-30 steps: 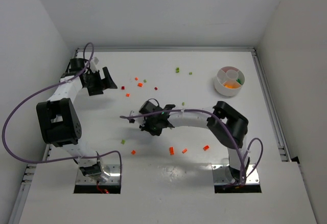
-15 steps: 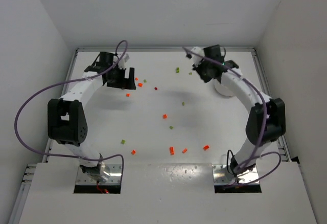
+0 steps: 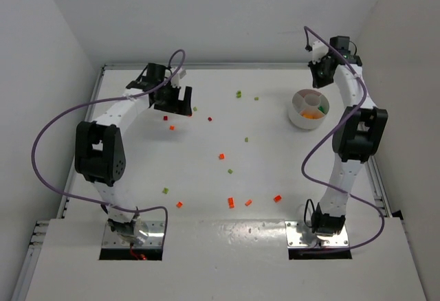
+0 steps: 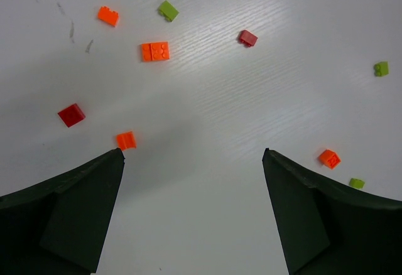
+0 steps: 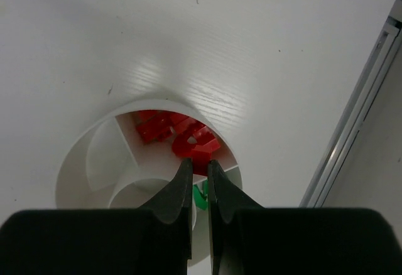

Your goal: Sort the legos into containers by color

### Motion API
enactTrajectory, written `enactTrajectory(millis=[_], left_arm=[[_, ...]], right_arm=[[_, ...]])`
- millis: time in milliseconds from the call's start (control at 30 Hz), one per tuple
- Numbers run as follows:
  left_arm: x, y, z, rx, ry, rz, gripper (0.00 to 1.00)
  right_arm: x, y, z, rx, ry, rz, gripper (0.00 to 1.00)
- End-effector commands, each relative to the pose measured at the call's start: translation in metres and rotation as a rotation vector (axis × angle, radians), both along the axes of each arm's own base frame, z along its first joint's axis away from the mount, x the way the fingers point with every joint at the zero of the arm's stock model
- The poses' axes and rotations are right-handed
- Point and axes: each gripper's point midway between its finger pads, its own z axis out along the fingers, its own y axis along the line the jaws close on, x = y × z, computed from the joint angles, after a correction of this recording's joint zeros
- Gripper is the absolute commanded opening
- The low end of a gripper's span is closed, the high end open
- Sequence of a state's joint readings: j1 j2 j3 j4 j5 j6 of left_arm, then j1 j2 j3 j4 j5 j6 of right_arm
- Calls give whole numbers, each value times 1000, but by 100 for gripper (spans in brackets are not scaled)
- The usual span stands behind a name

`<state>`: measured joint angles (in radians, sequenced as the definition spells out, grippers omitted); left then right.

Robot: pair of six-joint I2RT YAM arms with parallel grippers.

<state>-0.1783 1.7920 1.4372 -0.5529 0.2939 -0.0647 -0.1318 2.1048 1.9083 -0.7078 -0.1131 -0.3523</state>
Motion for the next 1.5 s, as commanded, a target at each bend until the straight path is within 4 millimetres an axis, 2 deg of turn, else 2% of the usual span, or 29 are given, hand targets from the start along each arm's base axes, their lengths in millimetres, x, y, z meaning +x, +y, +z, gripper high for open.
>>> enactTrajectory(millis=[0, 100, 167, 200, 233, 333, 433, 533, 567, 600, 667, 733, 767, 800, 833, 867, 900, 967, 1000, 1033, 1067, 1100, 1133, 1200, 1233, 1267, 1333, 1367, 1467], left_arm=[[9, -7, 18, 0, -50, -5, 99], [10, -5, 14, 9, -43, 1, 99], [11, -4, 14, 16, -44, 7, 99], [13, -4, 14, 16, -45, 7, 99], [13, -5, 14, 11, -42, 13, 99], [14, -9, 13, 11, -42, 4, 99], [15, -6, 12, 23, -42, 28, 99], [16, -2, 21, 31, -61, 52, 99], [16, 6, 16, 42, -52, 72, 99], [17, 12, 21, 40, -59, 99, 99], [15, 22, 18, 26, -39, 146, 99], [21, 39, 20, 10, -43, 190, 99], [20, 45, 20, 5, -40, 210, 99], [21, 55, 20, -1, -38, 229, 99], [20, 59, 16, 1, -28, 238, 99], [21, 65, 16, 6, -27, 263, 99], [20, 74, 12, 18, -20, 286, 99], [18, 83, 7, 38, -12, 311, 99], [18, 83, 7, 38, -12, 311, 99], [17, 91, 3, 56, -5, 334, 99], [17, 91, 3, 56, -5, 334, 99], [17, 93, 3, 65, -7, 341, 99], [17, 94, 3, 72, -8, 347, 99], [15, 103, -1, 74, 3, 367, 99], [15, 103, -1, 74, 3, 367, 99], [16, 107, -1, 74, 4, 376, 99], [13, 112, -5, 82, 12, 379, 99], [13, 112, -5, 82, 12, 379, 99], [11, 115, -8, 76, 23, 382, 99]], right_arm=[[3, 12, 11, 56, -7, 35, 0], [-2, 7, 4, 60, 21, 25, 0], [-2, 9, -6, 72, 46, 30, 6], [-5, 9, -7, 74, 58, 30, 13], [-5, 9, -12, 75, 69, 29, 17], [-7, 10, -13, 77, 78, 29, 27], [-5, 9, -12, 75, 69, 29, 32], [3, 8, 10, 64, -3, 32, 33], [4, 8, 14, 61, -19, 32, 33], [5, 8, 29, 56, -54, 33, 33], [8, 18, 43, 57, -98, 68, 30], [7, 50, 68, 94, -156, 138, 29], [7, 63, 73, 104, -165, 166, 29], [5, 93, 73, 126, -158, 203, 26], [4, 112, 73, 138, -142, 227, 25], [-5, 134, 63, 172, -86, 259, 24], [-15, 173, 57, 213, -49, 327, 23], [-23, 213, 45, 262, -21, 359, 23], [-31, 230, 30, 262, 6, 373, 23], [-40, 263, 21, 273, 25, 409, 23], [-40, 280, 20, 284, 13, 428, 23], [-44, 292, 0, 281, 57, 431, 22], [-53, 316, -6, 295, 80, 451, 22], [-54, 336, -28, 296, 110, 460, 22], [-63, 351, -36, 296, 132, 480, 22], [-63, 358, -39, 293, 130, 482, 22], [-69, 375, -55, 271, 141, 506, 29], [-67, 381, -56, 264, 132, 512, 32], [-76, 396, -69, 244, 170, 525, 32]])
